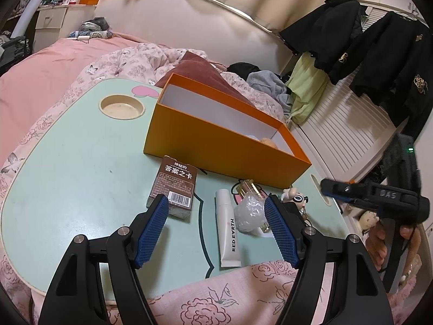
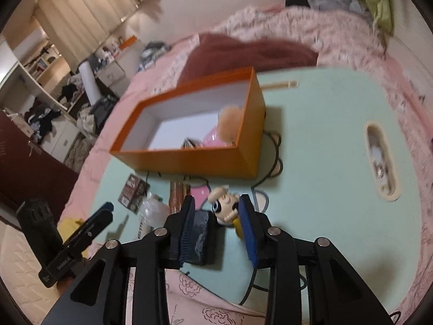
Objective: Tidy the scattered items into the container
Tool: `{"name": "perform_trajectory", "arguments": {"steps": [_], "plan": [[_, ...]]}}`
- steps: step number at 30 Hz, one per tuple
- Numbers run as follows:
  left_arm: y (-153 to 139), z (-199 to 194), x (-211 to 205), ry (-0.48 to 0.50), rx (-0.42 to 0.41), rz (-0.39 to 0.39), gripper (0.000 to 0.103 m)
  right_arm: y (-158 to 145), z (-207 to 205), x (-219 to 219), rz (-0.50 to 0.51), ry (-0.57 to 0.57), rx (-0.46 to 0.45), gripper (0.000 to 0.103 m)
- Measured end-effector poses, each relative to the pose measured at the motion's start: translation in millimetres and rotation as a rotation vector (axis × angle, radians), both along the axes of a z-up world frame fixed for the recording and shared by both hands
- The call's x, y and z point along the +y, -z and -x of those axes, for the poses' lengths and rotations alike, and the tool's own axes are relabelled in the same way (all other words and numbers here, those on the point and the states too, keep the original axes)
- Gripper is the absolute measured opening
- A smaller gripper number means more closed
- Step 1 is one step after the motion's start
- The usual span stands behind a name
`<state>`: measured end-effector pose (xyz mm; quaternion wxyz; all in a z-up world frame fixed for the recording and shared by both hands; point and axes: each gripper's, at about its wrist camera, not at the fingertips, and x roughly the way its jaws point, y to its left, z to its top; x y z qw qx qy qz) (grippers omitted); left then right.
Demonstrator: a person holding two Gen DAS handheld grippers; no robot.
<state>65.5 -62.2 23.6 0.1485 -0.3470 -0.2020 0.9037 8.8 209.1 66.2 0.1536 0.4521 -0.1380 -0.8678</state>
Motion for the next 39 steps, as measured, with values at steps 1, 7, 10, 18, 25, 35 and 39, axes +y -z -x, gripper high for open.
{"name": "perform_trajectory", "arguments": {"steps": [1,7,10,18,25,35,39], "plan": [[0,0,0,0.001,-0.001,0.001,0.073,-4,-5,-3,-0.011,0.019,0.034,0.048],[-1,0,3,-0.002,-0.003,0.016,0.073,-5,-45,-27,-0.059,0.131,0.240,0.072],[-2,1,4,0.003,-0.003,0.022,0.073,6,-51,-43,-0.159,0.144,0.234,0.072],[-42,26,12,0.077,0.004,0.027,0.073,14,-50,-54,-0.257,0.139,0.216,0.071],[-82,101,42,0.189,-0.105,0.128,0.073,21,-50,-51,-0.245,0.134,0.192,0.067],[-39,171,101,0.242,-0.290,0.221,0.073,20,-56,-37,-0.158,0.152,0.192,0.050],[-29,176,115,0.261,-0.307,0.196,0.068,21,-55,-16,-0.064,0.200,0.184,0.048]]}}
